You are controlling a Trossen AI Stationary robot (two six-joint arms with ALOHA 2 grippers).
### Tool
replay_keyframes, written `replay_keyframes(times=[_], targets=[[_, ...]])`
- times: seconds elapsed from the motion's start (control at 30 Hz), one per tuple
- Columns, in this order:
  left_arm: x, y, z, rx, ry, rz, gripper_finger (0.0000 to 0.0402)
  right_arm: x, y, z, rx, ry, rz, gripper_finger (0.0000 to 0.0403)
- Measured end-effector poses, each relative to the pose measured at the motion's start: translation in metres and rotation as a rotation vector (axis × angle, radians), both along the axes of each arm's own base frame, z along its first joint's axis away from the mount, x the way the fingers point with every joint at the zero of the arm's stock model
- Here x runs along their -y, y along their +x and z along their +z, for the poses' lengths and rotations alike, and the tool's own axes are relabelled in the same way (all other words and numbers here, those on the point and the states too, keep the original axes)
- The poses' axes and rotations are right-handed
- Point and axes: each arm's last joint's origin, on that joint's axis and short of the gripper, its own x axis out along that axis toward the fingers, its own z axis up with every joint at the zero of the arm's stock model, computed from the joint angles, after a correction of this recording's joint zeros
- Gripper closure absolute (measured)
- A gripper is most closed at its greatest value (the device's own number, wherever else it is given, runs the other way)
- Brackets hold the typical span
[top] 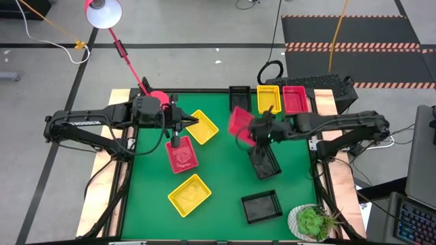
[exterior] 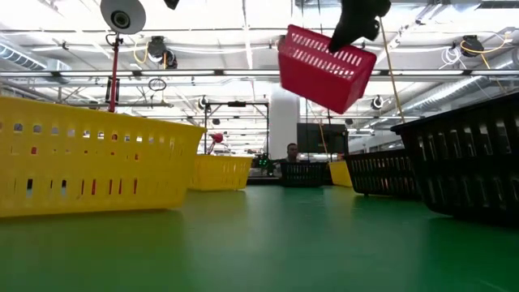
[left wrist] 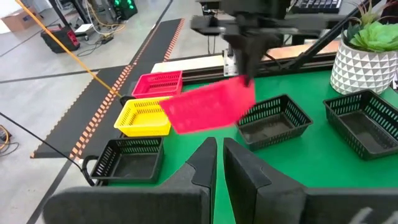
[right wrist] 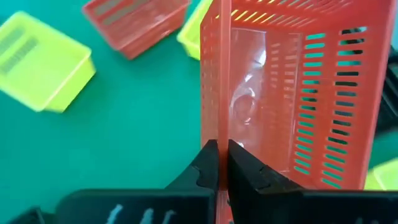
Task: Stack baskets by color
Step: Stack the bottom right red bin on the top red bin
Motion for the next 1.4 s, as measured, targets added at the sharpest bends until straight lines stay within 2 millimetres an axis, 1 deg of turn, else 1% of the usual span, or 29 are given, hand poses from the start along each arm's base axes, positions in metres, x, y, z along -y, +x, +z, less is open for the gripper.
replay_keyframes(times=[0.17, 0.27, 0.4, 0.6, 0.83, 1.1, 1.23, 1.4], targets=[[0.000, 0.000, 0.000, 0.000, 0.001, -0.001, 0.0369, 0.018, -0.015, 0.009, 0.010, 0.003, -0.087, 0.0397], [0.000, 0.000, 0.000, 0.000, 0.001, -0.001, 0.0369, 0.028, -0.022, 0.013, -0.022, 0.005, -0.128, 0.0397], [0.000, 0.000, 0.000, -0.001, 0.001, 0.000, 0.0369, 0.042, -0.034, 0.025, -0.107, -0.068, -0.223, 0.0398], [0.000, 0.000, 0.000, 0.000, 0.001, 0.000, 0.0369, 0.059, -0.047, 0.043, -0.142, -0.151, -0.365, 0.0398], [0.000, 0.000, 0.000, 0.000, 0.000, 0.000, 0.0369, 0.080, -0.066, 0.055, -0.196, -0.126, -0.498, 0.0398], [0.000, 0.000, 0.000, 0.000, 0.000, 0.000, 0.0369, 0.102, -0.091, 0.067, -0.268, -0.076, -0.630, 0.0399], [0.000, 0.000, 0.000, 0.000, 0.000, 0.000, 0.0369, 0.112, -0.104, 0.071, -0.310, -0.067, -0.689, 0.0396], [0.000, 0.000, 0.000, 0.000, 0.000, 0.000, 0.0369, 0.126, -0.118, 0.070, -0.364, -0.050, -0.761, 0.0393]])
